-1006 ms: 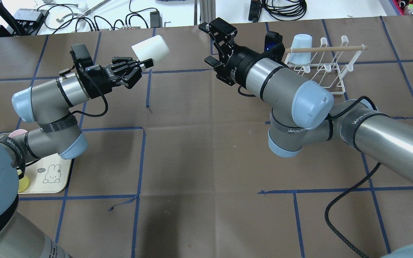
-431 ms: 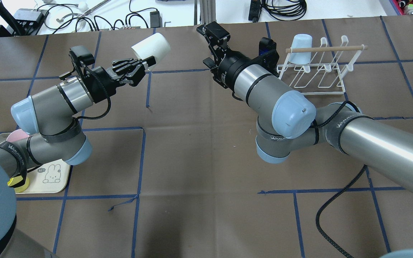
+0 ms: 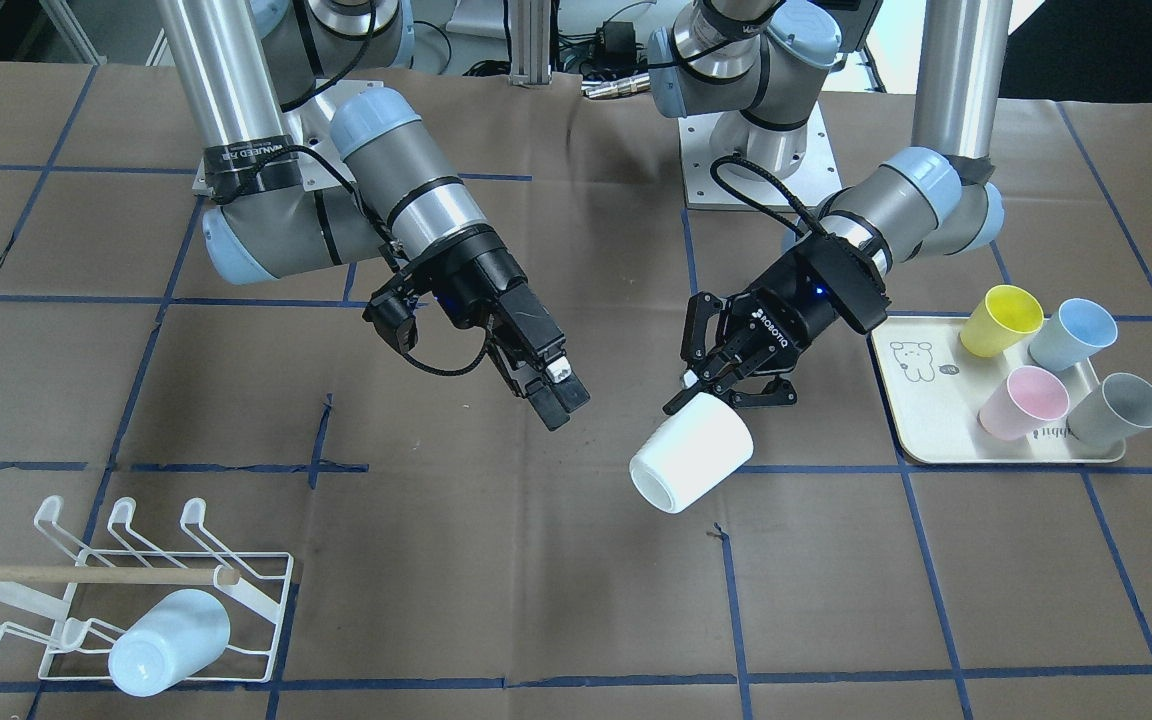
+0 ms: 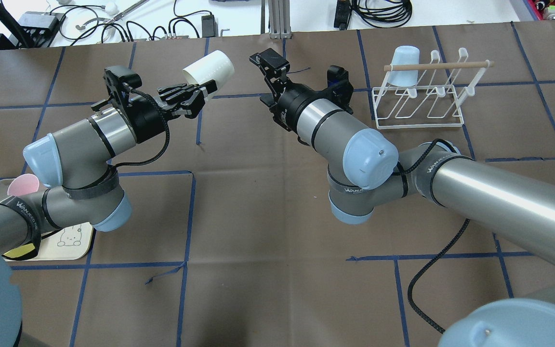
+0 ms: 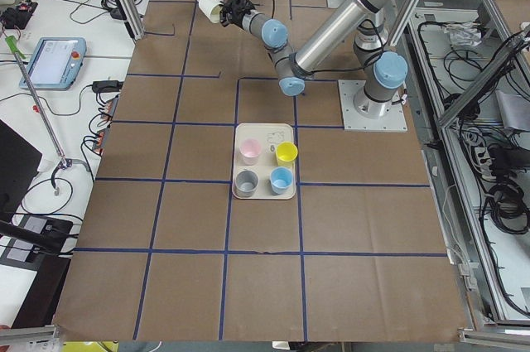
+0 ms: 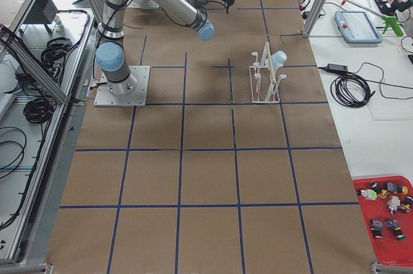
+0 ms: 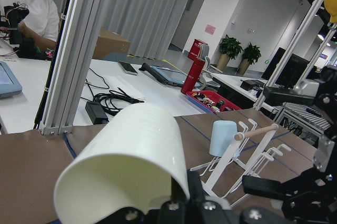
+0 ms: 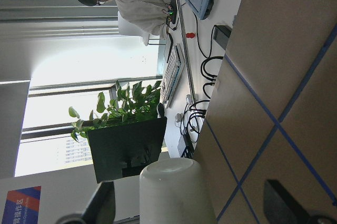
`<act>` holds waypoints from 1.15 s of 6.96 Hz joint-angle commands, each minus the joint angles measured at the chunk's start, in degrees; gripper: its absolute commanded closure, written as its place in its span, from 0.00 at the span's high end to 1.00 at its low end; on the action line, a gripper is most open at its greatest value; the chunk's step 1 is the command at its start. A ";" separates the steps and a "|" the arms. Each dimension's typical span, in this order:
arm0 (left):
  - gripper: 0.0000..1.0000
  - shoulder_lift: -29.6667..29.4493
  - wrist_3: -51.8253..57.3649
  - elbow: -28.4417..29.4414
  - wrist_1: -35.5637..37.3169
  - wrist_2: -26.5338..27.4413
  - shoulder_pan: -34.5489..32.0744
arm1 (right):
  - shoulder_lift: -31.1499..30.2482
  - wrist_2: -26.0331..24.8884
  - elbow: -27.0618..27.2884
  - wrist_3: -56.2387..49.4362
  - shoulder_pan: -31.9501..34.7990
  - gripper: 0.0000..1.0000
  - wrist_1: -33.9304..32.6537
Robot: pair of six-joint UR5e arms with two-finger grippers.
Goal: Transfer IKEA cup to right arm and place on rack
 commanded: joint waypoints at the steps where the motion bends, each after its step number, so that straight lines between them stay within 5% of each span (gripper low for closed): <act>1: 0.04 0.03 -0.01 -0.06 -0.19 0.40 -0.17 | 1.00 0.04 -0.60 0.01 0.83 1.00 -0.72; 5: 0.03 -0.05 0.08 -0.06 -0.10 0.41 -0.26 | 2.57 -0.40 -0.60 0.10 2.05 0.99 -3.00; 8: 0.03 -0.05 0.07 -0.06 -0.10 0.41 -0.17 | 6.18 -6.90 -4.01 3.16 5.40 0.99 -5.03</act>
